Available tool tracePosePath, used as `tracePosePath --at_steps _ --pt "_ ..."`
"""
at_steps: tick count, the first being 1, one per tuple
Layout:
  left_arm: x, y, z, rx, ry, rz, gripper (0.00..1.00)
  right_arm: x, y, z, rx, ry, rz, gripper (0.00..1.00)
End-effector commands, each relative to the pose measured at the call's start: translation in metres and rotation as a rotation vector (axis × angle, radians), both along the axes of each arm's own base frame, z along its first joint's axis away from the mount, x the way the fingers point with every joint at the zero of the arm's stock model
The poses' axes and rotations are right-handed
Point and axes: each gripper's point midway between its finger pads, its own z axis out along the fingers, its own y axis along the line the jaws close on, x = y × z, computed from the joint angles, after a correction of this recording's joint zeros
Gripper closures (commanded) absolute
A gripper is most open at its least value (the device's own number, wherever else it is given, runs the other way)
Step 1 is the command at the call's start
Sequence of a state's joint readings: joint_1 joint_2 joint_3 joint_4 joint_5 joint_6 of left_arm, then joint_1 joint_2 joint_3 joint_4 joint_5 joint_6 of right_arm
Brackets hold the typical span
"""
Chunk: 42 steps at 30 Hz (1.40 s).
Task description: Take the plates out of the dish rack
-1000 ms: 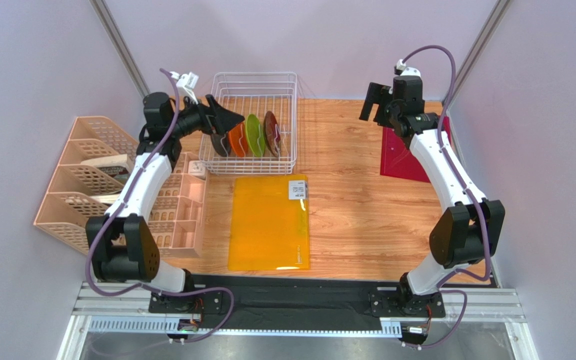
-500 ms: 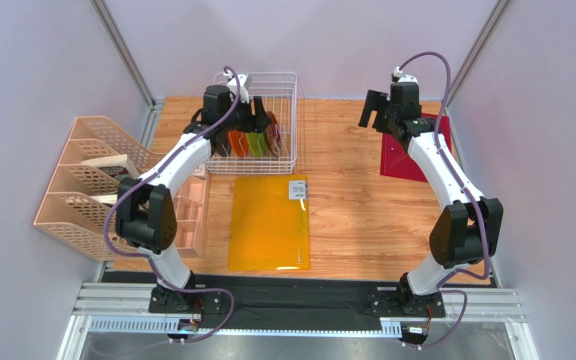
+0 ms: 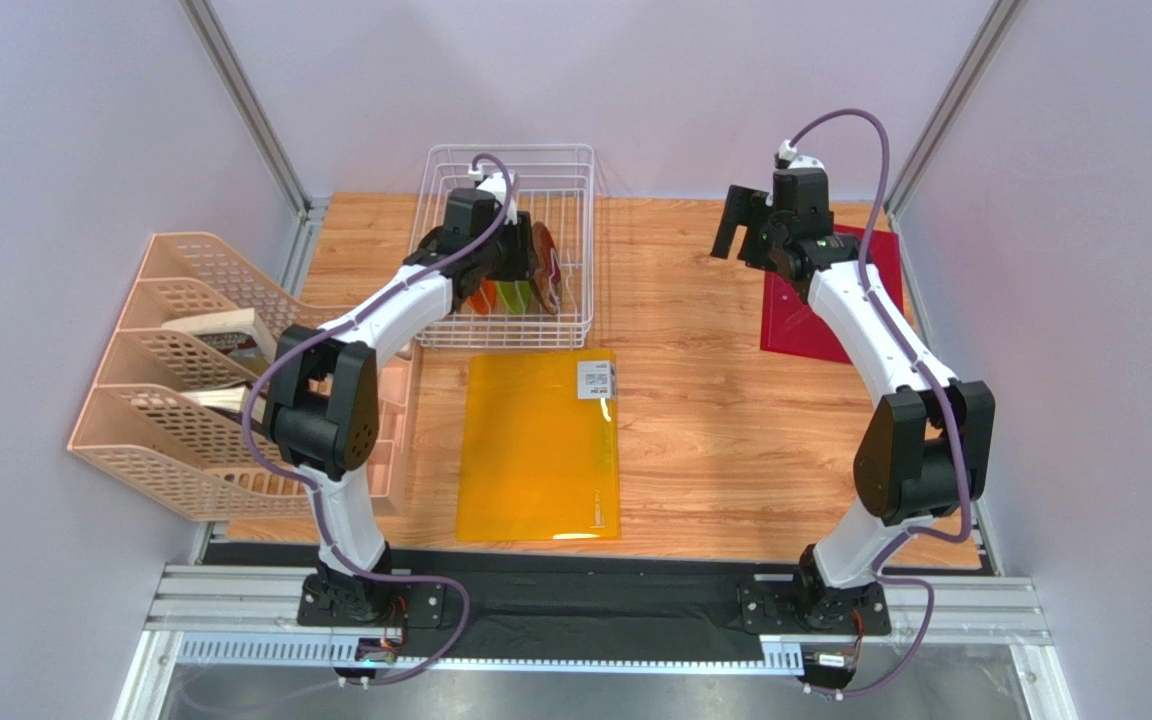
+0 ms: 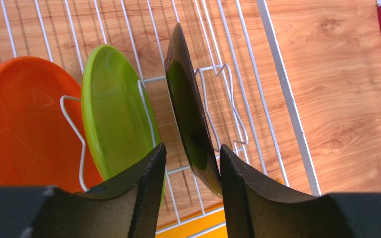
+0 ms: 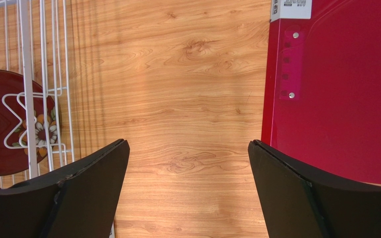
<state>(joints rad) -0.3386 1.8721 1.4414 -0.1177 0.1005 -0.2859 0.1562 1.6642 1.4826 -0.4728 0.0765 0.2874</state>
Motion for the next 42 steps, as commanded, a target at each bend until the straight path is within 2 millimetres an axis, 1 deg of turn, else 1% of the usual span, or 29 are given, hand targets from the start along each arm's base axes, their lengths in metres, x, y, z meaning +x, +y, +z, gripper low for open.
tracePosePath --at_steps 1,3,4,5,8,9,10,14,18,19,20,22,23,27,28,31,34,36,39,41,42 --pt "0.02 -0.001 0.011 0.003 -0.053 0.07 0.52 0.006 0.007 -0.003 0.031 -0.013 0.012 0.04" --pt "0.023 -0.002 0.006 0.005 -0.046 0.084 0.53 0.007 0.009 -0.007 0.033 -0.005 0.016 0.04" --pt "0.027 -0.002 0.001 0.014 -0.045 0.102 0.56 0.007 0.009 -0.008 0.035 -0.003 0.016 0.04" --pt "0.028 -0.002 0.0 0.012 -0.044 0.111 0.62 0.007 0.008 -0.009 0.034 0.0 0.014 0.04" --pt "0.034 -0.002 -0.007 0.038 -0.052 0.145 0.66 0.008 0.009 -0.013 0.037 0.01 0.014 0.04" --pt "0.034 -0.005 -0.014 0.05 -0.039 0.143 0.67 0.008 0.01 -0.013 0.038 0.01 0.017 0.04" --pt "0.036 -0.006 -0.012 0.056 -0.047 0.149 0.68 0.008 0.01 -0.014 0.04 0.012 0.017 0.04" --pt "0.039 -0.003 -0.023 0.094 -0.044 0.196 0.74 0.007 0.01 -0.016 0.043 0.021 0.018 0.04" --pt "0.038 0.002 -0.035 0.135 -0.03 0.24 0.7 0.006 0.011 -0.02 0.043 0.031 0.018 0.04" --pt "0.038 0.003 -0.038 0.149 -0.03 0.251 0.66 0.006 0.01 -0.02 0.043 0.032 0.016 0.04" --pt "0.038 0.007 -0.038 0.17 -0.035 0.274 0.64 0.006 0.01 -0.02 0.044 0.031 0.014 0.04" --pt "0.036 0.007 -0.043 0.204 -0.037 0.29 0.59 0.007 0.01 -0.022 0.045 0.038 0.015 0.04" --pt "0.036 0.011 -0.043 0.223 -0.045 0.314 0.58 0.007 0.011 -0.022 0.043 0.038 0.014 0.04" --pt "0.034 0.012 -0.048 0.264 -0.052 0.345 0.59 0.007 0.01 -0.026 0.041 0.047 0.012 0.04" --pt "0.033 0.013 -0.049 0.266 -0.049 0.352 0.61 0.007 0.011 -0.026 0.043 0.05 0.014 0.04" --pt "0.033 0.015 -0.048 0.274 -0.06 0.367 0.67 0.008 0.01 -0.027 0.042 0.05 0.011 0.04" --pt "0.033 0.015 -0.044 0.275 -0.071 0.377 0.7 0.008 0.01 -0.029 0.039 0.055 0.012 0.04" --pt "0.032 0.016 -0.04 0.281 -0.081 0.388 0.7 0.008 0.011 -0.03 0.04 0.059 0.013 0.04" --pt "0.032 0.018 -0.028 0.289 -0.12 0.409 0.67 0.008 0.01 -0.033 0.037 0.065 0.012 0.03" --pt "0.031 0.02 -0.023 0.296 -0.133 0.424 0.69 0.008 0.011 -0.033 0.038 0.068 0.013 0.03" --pt "0.029 0.019 -0.019 0.3 -0.144 0.424 0.74 0.009 0.011 -0.034 0.039 0.07 0.014 0.03"
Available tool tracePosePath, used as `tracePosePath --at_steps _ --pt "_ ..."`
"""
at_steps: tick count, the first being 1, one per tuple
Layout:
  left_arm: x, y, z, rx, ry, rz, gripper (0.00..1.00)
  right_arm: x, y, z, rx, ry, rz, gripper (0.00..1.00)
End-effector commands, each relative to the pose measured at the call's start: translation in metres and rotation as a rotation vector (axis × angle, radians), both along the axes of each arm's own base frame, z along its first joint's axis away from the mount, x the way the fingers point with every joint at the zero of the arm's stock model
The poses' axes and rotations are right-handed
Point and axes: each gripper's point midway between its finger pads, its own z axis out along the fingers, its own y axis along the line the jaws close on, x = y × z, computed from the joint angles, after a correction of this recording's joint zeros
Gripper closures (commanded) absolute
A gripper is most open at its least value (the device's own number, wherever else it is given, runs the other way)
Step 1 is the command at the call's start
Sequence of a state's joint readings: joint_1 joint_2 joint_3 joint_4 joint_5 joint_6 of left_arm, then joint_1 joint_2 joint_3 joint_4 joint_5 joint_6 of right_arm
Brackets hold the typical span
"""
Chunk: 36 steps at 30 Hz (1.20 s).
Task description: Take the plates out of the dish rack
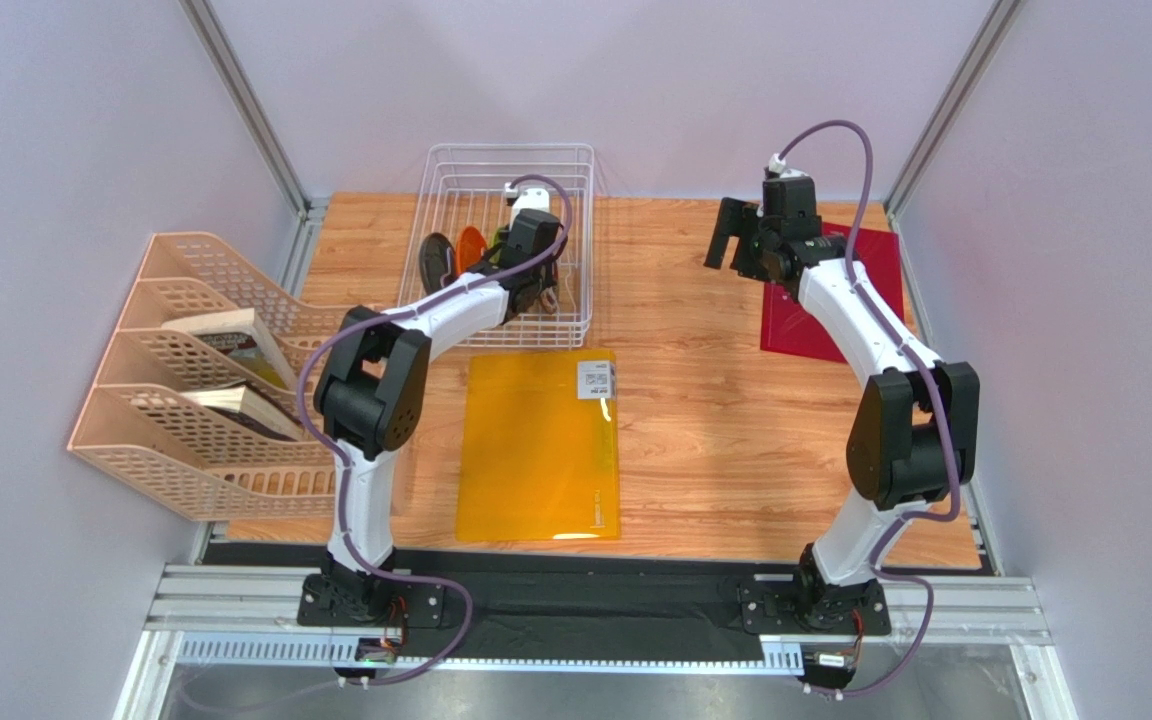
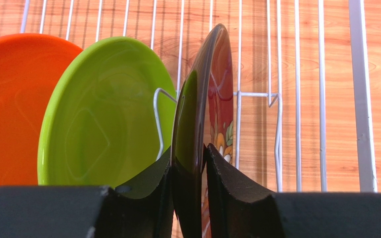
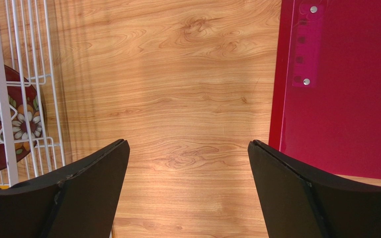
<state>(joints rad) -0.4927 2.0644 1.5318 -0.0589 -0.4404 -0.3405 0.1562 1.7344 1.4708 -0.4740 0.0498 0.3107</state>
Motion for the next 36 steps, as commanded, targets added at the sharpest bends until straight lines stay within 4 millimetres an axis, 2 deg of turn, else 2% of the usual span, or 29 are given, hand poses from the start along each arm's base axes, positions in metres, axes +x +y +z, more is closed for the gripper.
tracePosePath --at_steps 1,2,11,16,22,29,31,32,35,36 --pt "0.001 0.024 0.031 0.074 -0.084 0.088 0.93 0.006 0.005 0.002 0.016 -0.013 0.005 0.03" --pt "0.001 0.025 0.033 0.075 -0.088 0.092 1.0 0.006 0.005 0.002 0.017 -0.011 0.006 0.03" --pt "-0.005 0.028 0.065 0.097 -0.158 0.116 1.0 0.006 0.006 -0.009 0.016 0.032 0.008 0.03" --pt "-0.005 0.033 0.086 0.114 -0.215 0.154 1.0 0.005 0.005 -0.008 0.016 0.03 0.003 0.03" --pt "-0.015 0.036 0.131 0.149 -0.294 0.165 1.0 0.0 0.002 0.002 0.01 0.012 0.001 0.03" --pt "-0.032 0.045 0.171 0.139 -0.333 0.158 1.0 -0.01 0.007 0.014 0.039 -0.022 0.019 0.03" --pt "-0.04 0.043 0.182 0.105 -0.337 0.129 1.0 -0.015 0.018 0.021 0.083 -0.038 0.069 0.03" --pt "-0.045 0.041 0.18 0.099 -0.316 0.111 1.0 -0.016 0.02 0.019 0.099 -0.043 0.077 0.04" --pt "-0.058 0.028 0.18 0.011 -0.291 0.019 1.0 -0.022 0.038 0.035 0.18 -0.1 0.156 0.04" --pt "-0.063 0.014 0.18 -0.034 -0.275 -0.053 1.0 -0.027 0.044 0.03 0.214 -0.091 0.17 0.04"
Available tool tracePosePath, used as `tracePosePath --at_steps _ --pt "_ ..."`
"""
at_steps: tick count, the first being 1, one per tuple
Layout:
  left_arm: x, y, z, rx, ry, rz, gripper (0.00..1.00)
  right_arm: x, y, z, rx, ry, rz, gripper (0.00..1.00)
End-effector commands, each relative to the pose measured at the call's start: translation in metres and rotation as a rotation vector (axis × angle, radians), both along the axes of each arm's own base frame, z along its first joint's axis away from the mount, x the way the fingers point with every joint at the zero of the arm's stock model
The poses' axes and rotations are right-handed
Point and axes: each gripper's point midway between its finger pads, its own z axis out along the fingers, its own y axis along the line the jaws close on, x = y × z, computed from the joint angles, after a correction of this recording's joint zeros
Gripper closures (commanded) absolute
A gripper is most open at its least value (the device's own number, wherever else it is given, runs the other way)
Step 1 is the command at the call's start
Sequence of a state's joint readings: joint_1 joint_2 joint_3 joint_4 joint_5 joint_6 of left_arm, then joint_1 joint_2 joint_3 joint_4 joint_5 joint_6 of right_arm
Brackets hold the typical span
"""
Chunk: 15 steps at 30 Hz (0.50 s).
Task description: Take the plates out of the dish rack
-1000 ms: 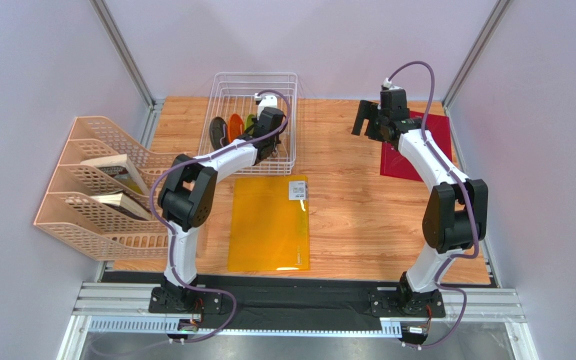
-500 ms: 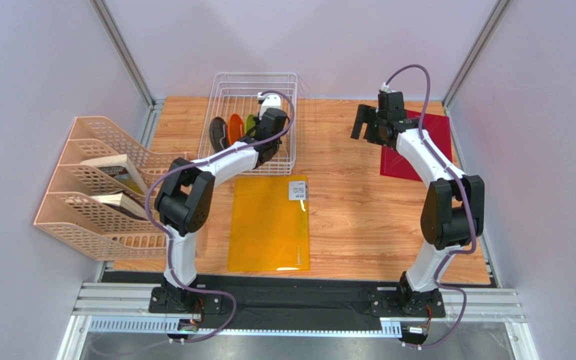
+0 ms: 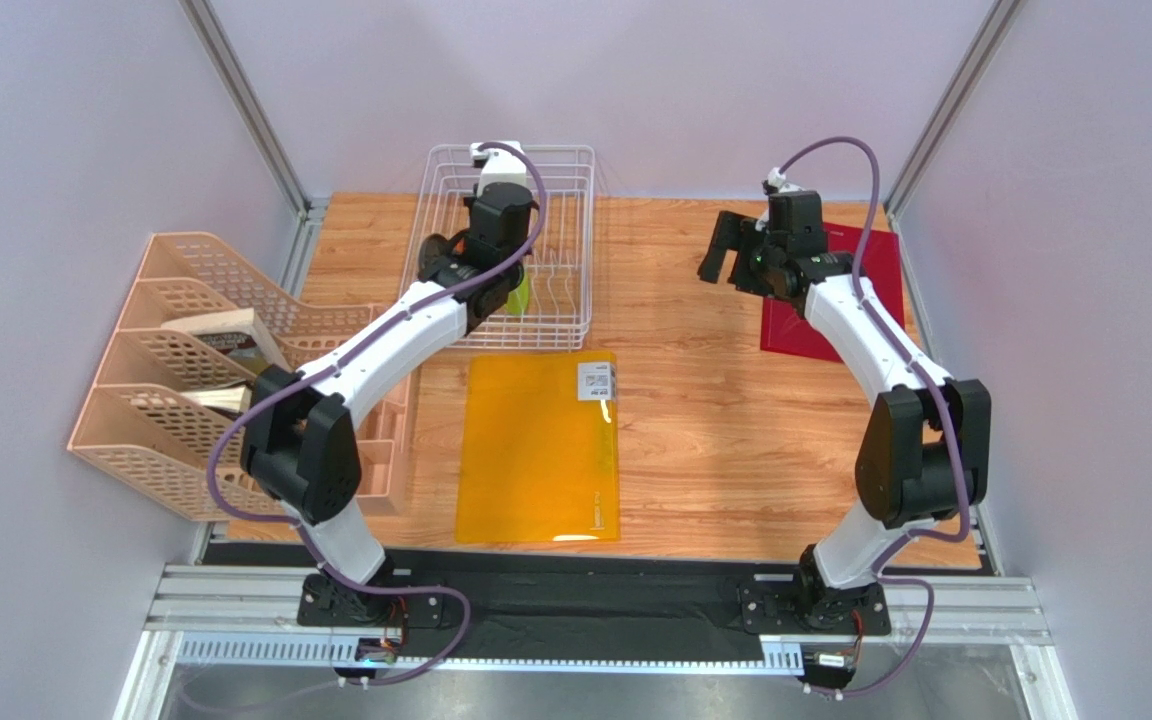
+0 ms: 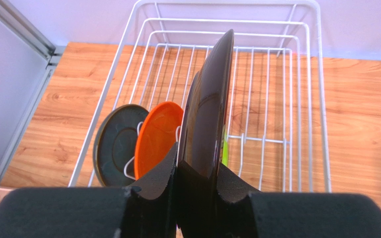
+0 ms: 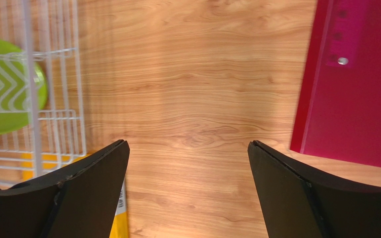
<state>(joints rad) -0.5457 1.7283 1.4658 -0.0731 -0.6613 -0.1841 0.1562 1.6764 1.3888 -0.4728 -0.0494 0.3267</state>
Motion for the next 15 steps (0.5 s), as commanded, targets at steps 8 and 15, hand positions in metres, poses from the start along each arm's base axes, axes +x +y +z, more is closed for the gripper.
tracePosePath --at_steps 8,15 --pt "-0.072 -0.1 0.033 -0.481 0.08 -0.556 1.0 -0.033 0.08 0.064 0.445 -0.199 0.303 0.07" --pt "-0.097 -0.152 0.04 -0.759 0.125 -0.806 1.0 -0.046 0.085 0.05 0.5 -0.175 0.314 0.08"
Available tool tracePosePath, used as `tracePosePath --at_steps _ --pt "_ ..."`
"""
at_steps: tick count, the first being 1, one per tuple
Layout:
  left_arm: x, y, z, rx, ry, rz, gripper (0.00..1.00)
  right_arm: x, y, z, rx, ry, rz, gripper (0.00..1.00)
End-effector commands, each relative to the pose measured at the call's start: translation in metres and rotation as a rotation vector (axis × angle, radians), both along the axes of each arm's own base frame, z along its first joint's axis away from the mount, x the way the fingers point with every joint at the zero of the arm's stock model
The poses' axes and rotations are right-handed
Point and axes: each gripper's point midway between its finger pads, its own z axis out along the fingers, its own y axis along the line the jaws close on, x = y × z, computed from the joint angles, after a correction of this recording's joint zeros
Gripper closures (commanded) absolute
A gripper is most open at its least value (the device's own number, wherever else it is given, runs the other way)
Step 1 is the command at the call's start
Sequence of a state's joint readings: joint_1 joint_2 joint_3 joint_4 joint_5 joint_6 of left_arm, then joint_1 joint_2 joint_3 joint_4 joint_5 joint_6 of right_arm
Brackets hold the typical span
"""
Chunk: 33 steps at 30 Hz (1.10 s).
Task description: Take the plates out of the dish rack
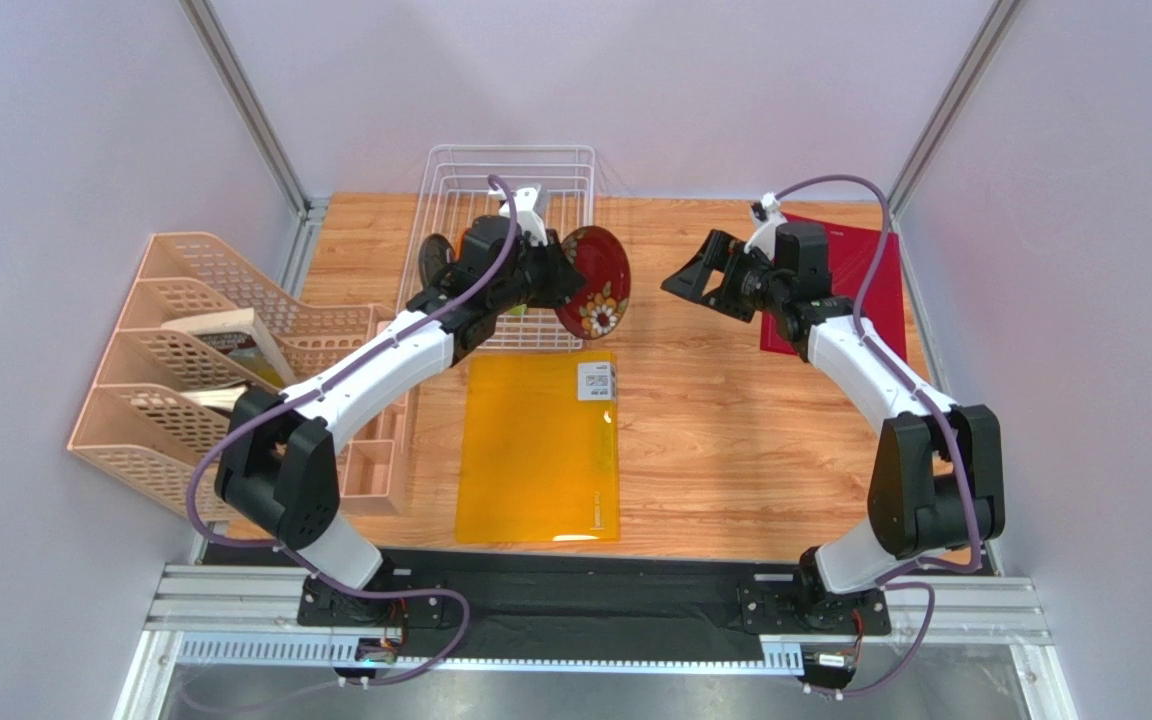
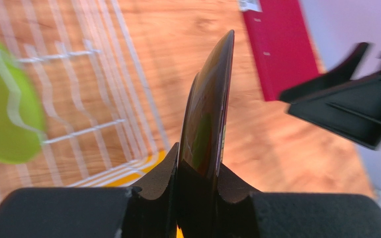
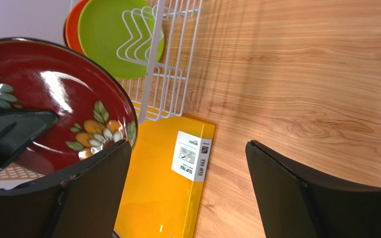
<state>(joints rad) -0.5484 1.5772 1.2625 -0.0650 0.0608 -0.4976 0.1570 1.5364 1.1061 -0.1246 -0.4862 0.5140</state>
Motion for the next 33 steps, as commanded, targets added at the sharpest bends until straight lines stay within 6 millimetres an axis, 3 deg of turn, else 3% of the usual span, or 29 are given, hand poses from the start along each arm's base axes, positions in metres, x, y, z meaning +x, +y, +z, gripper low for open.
tracePosePath --at_steps 1,3,6,11,15,20,24,26,28,29,32,33 --pt "-0.015 -0.05 0.058 -0.339 -0.044 -0.195 1.0 -0.006 0.012 0.026 0.09 -0.076 0.044 0.09" --pt "-0.018 -0.061 0.067 -0.428 -0.034 -0.241 1.0 -0.006 0.013 0.026 0.099 -0.092 0.05 0.09" --pt "-0.017 -0.075 0.061 -0.494 0.0 -0.293 1.0 -0.01 0.015 0.019 0.115 -0.087 0.061 0.09" --pt "-0.014 -0.09 0.041 -0.562 0.084 -0.329 1.0 -0.019 0.018 0.028 0.145 -0.142 0.086 0.09" --pt "-0.017 -0.094 0.034 -0.586 0.099 -0.353 1.0 -0.017 0.019 0.025 0.148 -0.144 0.092 0.17" --pt "-0.022 -0.095 0.031 -0.599 0.107 -0.373 1.0 -0.013 0.029 0.018 0.209 -0.126 0.131 0.44" --pt "-0.024 -0.097 0.033 -0.634 0.098 -0.403 1.0 -0.012 0.042 0.004 0.294 -0.066 0.192 0.51" --pt "-0.026 -0.1 0.033 -0.641 0.104 -0.425 1.0 -0.014 0.045 0.004 0.32 -0.066 0.218 0.63" --pt "-0.026 -0.101 0.031 -0.66 0.113 -0.43 1.0 -0.014 0.046 0.001 0.326 -0.064 0.226 0.77" --pt "-0.026 -0.102 0.03 -0.666 0.115 -0.432 1.0 -0.015 0.045 0.001 0.325 -0.066 0.227 0.98" --pt "-0.027 -0.102 0.025 -0.657 0.11 -0.441 1.0 -0.013 0.038 0.002 0.312 -0.069 0.191 1.0" --pt "-0.026 -0.102 0.024 -0.652 0.107 -0.442 0.95 -0.009 0.03 0.003 0.293 -0.084 0.156 1.0"
